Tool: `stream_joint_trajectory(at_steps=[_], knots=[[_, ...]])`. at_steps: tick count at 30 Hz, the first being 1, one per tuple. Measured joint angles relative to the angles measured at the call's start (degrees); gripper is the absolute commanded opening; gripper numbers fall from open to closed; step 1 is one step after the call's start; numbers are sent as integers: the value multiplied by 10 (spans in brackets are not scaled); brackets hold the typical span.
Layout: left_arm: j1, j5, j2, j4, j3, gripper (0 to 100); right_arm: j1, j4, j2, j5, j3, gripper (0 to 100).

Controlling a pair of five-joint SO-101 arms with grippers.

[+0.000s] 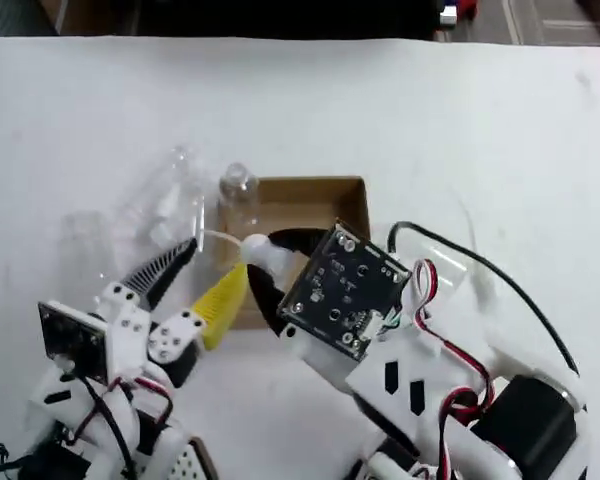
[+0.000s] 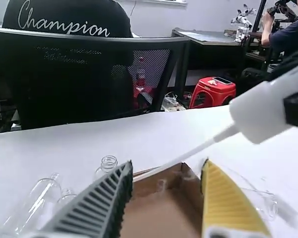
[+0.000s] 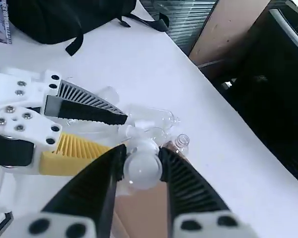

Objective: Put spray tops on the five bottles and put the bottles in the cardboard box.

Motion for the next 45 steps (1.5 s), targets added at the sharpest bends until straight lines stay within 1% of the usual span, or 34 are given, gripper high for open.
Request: stream_joint_trajectory(at_steps=[1,3,7,10,13,16,18,22,25,28,31,36,38,41,45], knots=[[0,0,0,0,0,218,1,0,2,0,0,15],[0,0,0,0,0,218,31,-14,4,1,0,15],[-40,-1,0,0,2,221,135,-70,15,8,0,15],[-80,-4,0,0,11,221,214,-127,54,-20,0,15],[-126,-4,0,0,22,218,244,-150,93,-56,-8,15],[-190,-4,1,-15,39,203,245,-137,126,-73,-56,15],[-246,3,1,-47,60,172,228,-105,148,-75,-110,15],[-360,75,1,-148,136,147,189,-32,229,-75,-222,15],[-415,105,6,-243,207,146,182,22,326,-75,-320,15],[-424,111,6,-316,258,146,172,84,431,-75,-435,15],[-428,115,6,-331,264,146,165,113,525,-75,-528,15],[-426,116,6,-331,264,146,157,114,575,-75,-542,15],[-425,116,6,-331,264,146,149,114,575,-72,-542,15],[-411,116,6,-331,264,146,152,115,576,-65,-542,15],[-410,116,6,-331,264,146,151,115,561,-61,-541,15]])
